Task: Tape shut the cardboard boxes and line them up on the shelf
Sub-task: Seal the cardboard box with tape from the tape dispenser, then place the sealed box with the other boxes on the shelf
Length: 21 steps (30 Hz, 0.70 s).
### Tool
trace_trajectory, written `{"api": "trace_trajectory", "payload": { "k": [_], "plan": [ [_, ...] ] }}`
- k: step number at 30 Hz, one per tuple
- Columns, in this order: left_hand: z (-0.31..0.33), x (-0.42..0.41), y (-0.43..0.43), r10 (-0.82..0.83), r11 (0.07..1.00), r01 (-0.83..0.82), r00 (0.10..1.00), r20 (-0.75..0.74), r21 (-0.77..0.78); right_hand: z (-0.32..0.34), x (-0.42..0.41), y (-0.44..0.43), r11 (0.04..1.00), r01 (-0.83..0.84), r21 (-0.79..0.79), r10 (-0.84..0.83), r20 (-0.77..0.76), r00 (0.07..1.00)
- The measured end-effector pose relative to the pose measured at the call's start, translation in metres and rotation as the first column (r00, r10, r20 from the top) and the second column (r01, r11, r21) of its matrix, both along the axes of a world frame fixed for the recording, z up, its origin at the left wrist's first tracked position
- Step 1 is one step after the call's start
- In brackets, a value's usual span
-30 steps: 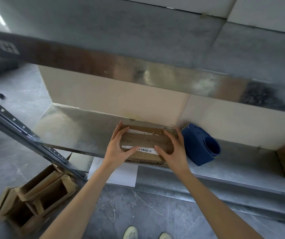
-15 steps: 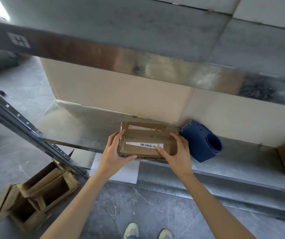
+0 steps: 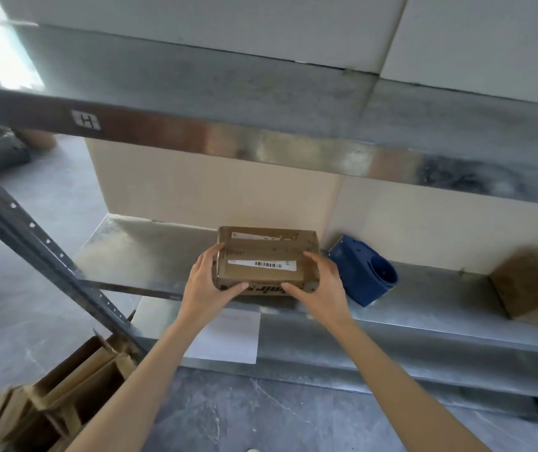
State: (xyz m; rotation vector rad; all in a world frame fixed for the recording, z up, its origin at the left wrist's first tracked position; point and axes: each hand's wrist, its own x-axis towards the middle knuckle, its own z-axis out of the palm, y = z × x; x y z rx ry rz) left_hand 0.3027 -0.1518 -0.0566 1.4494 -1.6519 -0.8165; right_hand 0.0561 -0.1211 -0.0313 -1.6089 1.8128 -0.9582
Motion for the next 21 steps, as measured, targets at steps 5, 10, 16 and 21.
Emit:
{"api": "trace_trajectory", "payload": {
  "k": [5, 10, 16, 21],
  "plan": [
    [0.028, -0.007, 0.0, -0.015, 0.996, 0.017, 1.0, 0.02, -0.086, 0.019, -0.009, 0.002, 0.997, 0.031, -0.077, -0.033, -0.021, 0.999],
    [0.055, -0.027, 0.001, -0.085, 0.986, 0.087, 0.996, 0.015, -0.142, 0.039, -0.033, 0.011, 0.985, 0.095, -0.146, -0.091, 0.035, 0.995],
    [0.078, -0.064, 0.006, -0.165, 0.96, 0.183, 0.981, 0.097, -0.212, 0.053, -0.08, 0.03, 0.964, 0.145, -0.221, -0.137, 0.053, 0.989],
    [0.092, -0.11, 0.015, -0.147, 0.93, 0.229, 0.949, 0.277, -0.289, 0.061, -0.135, 0.047, 0.951, 0.183, -0.249, -0.166, 0.085, 0.982]
  ]
}}
